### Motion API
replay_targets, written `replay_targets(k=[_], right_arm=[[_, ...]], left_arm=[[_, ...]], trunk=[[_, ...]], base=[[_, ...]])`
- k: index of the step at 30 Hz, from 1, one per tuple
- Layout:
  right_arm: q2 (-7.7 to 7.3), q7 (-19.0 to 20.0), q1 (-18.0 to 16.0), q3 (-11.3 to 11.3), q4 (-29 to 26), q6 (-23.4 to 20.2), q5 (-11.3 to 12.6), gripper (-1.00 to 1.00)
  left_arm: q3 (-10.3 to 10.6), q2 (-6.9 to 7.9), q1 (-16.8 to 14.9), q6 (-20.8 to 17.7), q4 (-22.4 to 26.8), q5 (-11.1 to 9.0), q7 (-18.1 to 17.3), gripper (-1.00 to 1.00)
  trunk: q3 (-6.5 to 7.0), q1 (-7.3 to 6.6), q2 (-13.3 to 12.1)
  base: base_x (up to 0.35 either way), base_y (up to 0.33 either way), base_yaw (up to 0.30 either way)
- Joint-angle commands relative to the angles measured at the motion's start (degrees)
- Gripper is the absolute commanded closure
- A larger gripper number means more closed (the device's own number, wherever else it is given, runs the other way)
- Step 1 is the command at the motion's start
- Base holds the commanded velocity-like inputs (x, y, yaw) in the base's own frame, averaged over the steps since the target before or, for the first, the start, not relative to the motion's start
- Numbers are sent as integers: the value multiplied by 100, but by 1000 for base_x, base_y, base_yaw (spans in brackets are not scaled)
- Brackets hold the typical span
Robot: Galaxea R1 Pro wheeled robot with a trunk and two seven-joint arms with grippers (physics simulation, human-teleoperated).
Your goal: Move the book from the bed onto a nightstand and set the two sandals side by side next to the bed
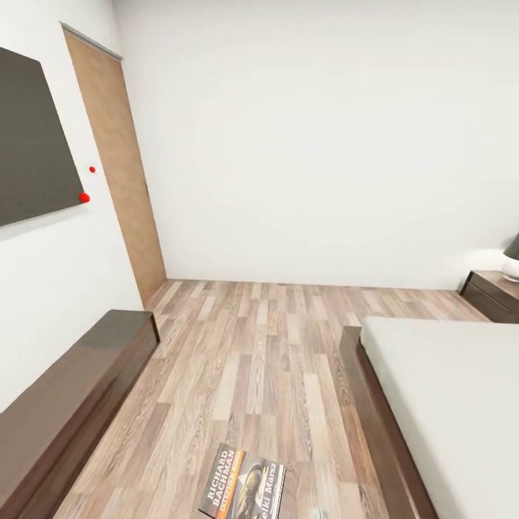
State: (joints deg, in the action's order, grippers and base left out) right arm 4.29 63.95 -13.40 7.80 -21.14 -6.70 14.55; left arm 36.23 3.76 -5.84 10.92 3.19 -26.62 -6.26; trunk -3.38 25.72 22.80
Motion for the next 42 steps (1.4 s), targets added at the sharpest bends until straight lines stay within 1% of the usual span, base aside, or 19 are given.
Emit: replay_targets(k=[1, 7, 12, 18, 32, 42], right_arm=[[5, 21, -5, 20, -1, -60, 31, 100], [3, 21, -5, 20, 1, -56, 31, 100], [5, 21, -5, 20, 3, 72, 31, 100], [3, 21, -5, 20, 4, 120, 31, 100], [3, 21, -5, 20, 4, 142, 31, 100], [5, 21, -5, 20, 8, 143, 31, 100]], left_arm=[[42, 2, -5, 15, -3, -61, -24, -100], [42, 2, -5, 15, -3, -62, -25, -100], [42, 2, -5, 15, -3, -62, -24, -100], [42, 2, -4, 15, -4, -63, -24, -100], [42, 2, -2, 23, -3, -63, -24, -100], [42, 2, -1, 24, -3, -63, -24, -100]], trunk=[[-12, 6, 12], [-13, 6, 12], [-13, 6, 12], [-13, 6, 12], [-13, 6, 12], [-13, 6, 12]], base=[[309, 53, -4], [309, 77, -2], [309, 96, -1], [309, 101, 0], [309, 91, 0], [309, 33, 0]])
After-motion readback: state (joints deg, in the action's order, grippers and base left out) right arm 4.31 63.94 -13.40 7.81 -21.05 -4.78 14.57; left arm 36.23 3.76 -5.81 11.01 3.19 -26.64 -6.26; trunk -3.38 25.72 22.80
